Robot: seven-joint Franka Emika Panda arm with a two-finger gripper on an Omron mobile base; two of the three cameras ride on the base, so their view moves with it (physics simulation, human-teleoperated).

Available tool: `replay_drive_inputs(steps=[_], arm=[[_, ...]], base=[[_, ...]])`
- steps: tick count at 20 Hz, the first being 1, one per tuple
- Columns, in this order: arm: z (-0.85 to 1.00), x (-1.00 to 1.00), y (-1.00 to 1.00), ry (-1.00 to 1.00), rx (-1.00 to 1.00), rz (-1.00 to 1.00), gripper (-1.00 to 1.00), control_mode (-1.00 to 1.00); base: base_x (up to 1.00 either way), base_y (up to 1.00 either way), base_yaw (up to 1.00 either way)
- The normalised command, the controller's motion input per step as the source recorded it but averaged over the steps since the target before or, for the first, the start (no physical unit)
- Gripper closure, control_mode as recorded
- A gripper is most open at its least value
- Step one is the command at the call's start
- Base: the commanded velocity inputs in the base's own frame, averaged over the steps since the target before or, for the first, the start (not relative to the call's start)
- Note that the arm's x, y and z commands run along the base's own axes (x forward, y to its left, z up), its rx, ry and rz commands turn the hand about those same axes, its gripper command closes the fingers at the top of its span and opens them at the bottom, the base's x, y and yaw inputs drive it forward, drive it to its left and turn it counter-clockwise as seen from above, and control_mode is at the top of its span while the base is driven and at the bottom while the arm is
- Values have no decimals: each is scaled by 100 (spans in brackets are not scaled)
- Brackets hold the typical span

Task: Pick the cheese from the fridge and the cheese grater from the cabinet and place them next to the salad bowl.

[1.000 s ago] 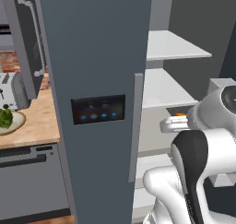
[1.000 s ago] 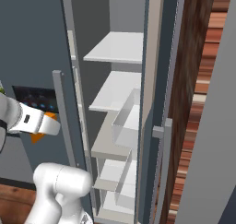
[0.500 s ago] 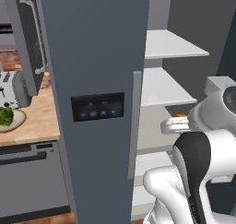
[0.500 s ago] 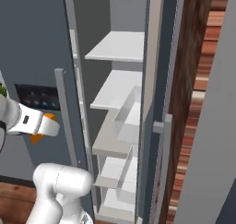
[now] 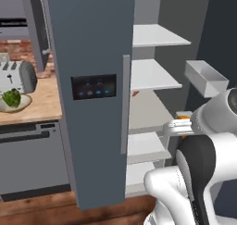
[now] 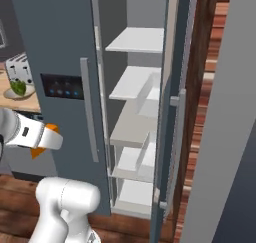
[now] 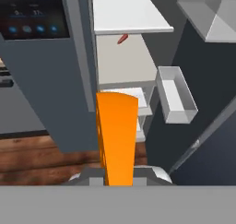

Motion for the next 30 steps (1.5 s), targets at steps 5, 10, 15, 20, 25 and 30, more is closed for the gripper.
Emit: replay_drive_inputs(steps=[5,10,15,20,25,30], arm=[[0,0,0,0,0,0,100,100],[0,0,0,0,0,0,100,100],[0,0,0,0,0,0,100,100],[0,0,0,0,0,0,100,100],[0,0,0,0,0,0,100,100],[0,0,0,0,0,0,100,100]], base=[[-53,52,11],[-21,78,19],[2,94,9],[25,100,0],[49,100,-19],[90,62,-28]])
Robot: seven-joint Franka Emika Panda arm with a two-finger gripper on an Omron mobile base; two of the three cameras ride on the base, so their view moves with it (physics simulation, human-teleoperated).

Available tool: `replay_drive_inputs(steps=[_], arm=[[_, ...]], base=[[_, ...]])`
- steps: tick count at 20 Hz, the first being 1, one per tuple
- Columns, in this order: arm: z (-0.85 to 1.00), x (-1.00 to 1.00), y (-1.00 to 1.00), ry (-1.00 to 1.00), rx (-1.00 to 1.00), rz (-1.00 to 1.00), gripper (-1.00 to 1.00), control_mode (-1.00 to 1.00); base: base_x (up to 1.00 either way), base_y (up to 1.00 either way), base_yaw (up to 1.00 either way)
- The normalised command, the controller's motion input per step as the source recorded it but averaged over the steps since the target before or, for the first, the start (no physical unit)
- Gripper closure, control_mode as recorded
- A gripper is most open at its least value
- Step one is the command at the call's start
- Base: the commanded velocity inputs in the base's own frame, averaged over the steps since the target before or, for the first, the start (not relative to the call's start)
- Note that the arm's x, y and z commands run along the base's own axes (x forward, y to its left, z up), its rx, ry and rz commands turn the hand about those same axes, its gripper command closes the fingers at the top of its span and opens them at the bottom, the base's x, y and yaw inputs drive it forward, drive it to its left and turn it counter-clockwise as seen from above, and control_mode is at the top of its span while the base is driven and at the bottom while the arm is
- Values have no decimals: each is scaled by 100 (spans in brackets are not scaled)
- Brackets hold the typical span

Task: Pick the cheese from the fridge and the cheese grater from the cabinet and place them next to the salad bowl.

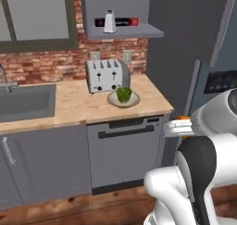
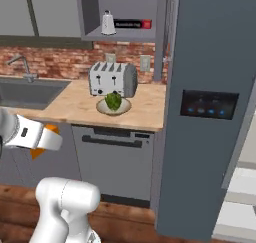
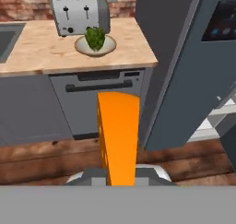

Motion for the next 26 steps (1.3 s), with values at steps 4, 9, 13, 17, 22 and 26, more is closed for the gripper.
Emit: replay_drive_inputs(steps=[4,9,13,17,22,26], arm=[[0,0,0,0,0,0,100,100],[0,0,0,0,0,0,100,100],[0,0,0,0,0,0,100,100],[0,0,0,0,0,0,100,100],[0,0,0,0,0,0,100,100],[0,0,0,0,0,0,100,100]], base=[[91,49,-27],[56,20,-23],[28,0,-18],[21,0,-25],[47,6,-32],[51,22,-37]])
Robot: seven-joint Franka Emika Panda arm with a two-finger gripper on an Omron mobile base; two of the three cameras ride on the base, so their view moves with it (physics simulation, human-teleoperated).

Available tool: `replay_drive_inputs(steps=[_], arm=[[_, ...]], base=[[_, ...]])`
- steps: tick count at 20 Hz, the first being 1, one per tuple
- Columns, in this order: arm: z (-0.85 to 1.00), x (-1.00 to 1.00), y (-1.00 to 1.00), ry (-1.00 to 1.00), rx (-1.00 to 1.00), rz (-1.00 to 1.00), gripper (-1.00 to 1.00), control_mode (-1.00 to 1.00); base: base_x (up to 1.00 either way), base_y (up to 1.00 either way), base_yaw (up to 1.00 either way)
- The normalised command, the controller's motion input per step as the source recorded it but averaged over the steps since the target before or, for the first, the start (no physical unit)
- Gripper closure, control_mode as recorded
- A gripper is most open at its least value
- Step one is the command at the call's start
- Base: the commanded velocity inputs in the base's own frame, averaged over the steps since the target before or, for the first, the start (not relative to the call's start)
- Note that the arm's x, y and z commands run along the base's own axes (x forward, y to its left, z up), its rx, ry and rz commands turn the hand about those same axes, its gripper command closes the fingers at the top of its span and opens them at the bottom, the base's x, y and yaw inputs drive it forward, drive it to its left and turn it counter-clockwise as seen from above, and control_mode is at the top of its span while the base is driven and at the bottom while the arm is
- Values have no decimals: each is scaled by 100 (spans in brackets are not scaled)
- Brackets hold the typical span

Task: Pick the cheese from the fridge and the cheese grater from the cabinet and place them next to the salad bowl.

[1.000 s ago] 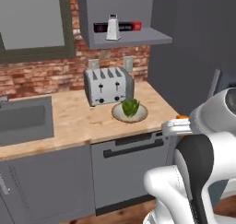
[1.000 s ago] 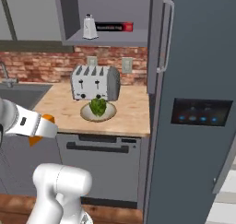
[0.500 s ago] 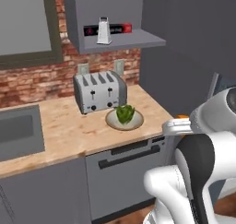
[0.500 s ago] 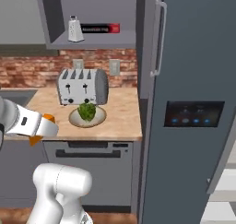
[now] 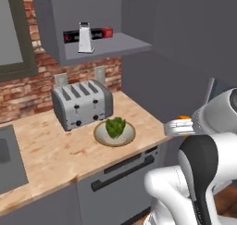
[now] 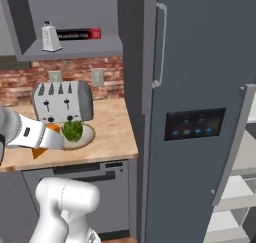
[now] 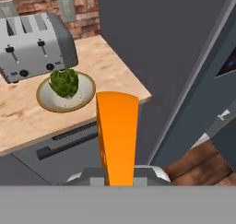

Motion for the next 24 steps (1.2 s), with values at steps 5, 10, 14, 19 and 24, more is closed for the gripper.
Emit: replay_drive_inputs(steps=[5,10,14,19,24], arm=[[0,0,0,0,0,0,100,100],[0,0,0,0,0,0,100,100],[0,0,0,0,0,0,100,100],[0,0,0,0,0,0,100,100],[0,0,0,0,0,0,100,100]], base=[[45,24,-34],[30,19,-21],[0,2,-1],[0,0,0],[0,0,0]])
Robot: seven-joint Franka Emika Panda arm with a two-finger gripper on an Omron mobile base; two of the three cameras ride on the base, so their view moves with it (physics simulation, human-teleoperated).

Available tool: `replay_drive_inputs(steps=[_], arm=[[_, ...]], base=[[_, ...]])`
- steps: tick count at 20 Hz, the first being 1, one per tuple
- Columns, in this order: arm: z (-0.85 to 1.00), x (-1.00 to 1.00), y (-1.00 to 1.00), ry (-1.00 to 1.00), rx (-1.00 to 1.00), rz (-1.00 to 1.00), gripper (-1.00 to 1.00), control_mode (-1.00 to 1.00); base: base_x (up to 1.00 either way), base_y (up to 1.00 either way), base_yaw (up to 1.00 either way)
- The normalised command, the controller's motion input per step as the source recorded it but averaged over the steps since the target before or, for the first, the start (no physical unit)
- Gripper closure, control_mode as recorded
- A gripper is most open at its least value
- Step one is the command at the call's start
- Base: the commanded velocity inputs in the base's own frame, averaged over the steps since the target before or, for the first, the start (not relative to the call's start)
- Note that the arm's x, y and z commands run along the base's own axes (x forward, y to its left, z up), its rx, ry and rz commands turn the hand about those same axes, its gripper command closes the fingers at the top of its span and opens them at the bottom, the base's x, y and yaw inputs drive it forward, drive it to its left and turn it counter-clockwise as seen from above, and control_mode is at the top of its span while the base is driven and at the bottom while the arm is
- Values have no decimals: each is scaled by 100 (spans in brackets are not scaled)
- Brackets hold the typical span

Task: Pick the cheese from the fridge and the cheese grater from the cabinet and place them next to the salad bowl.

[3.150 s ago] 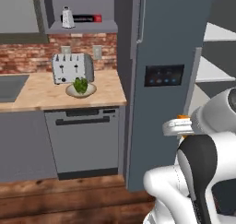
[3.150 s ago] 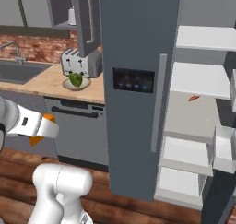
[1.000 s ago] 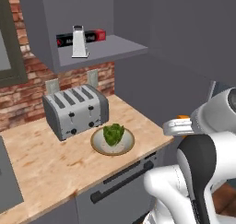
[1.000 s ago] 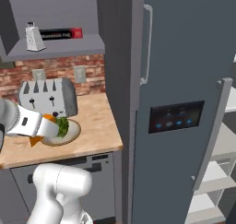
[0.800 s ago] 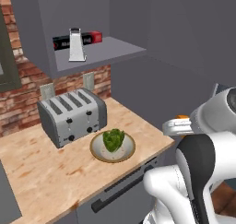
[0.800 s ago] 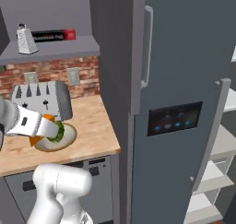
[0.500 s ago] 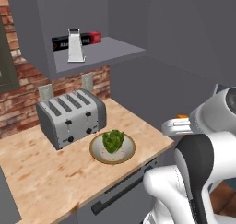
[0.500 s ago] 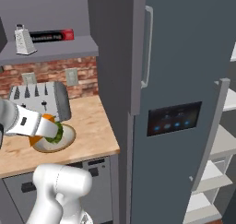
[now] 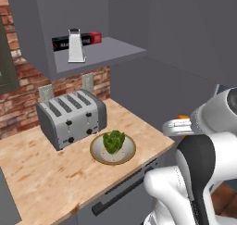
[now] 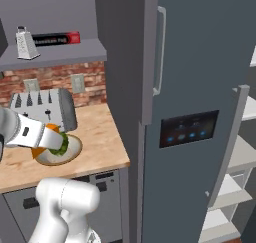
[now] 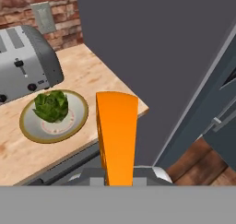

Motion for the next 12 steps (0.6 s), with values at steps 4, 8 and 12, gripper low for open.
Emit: replay_drive_inputs(steps=[4,8,12], arm=[[0,1,0,0,0,0,100,-100],[0,54,0,16,0,4,100,-100],[3,83,0,31,0,17,100,-100]], base=[[0,0,0],[0,0,0],[0,0,0]])
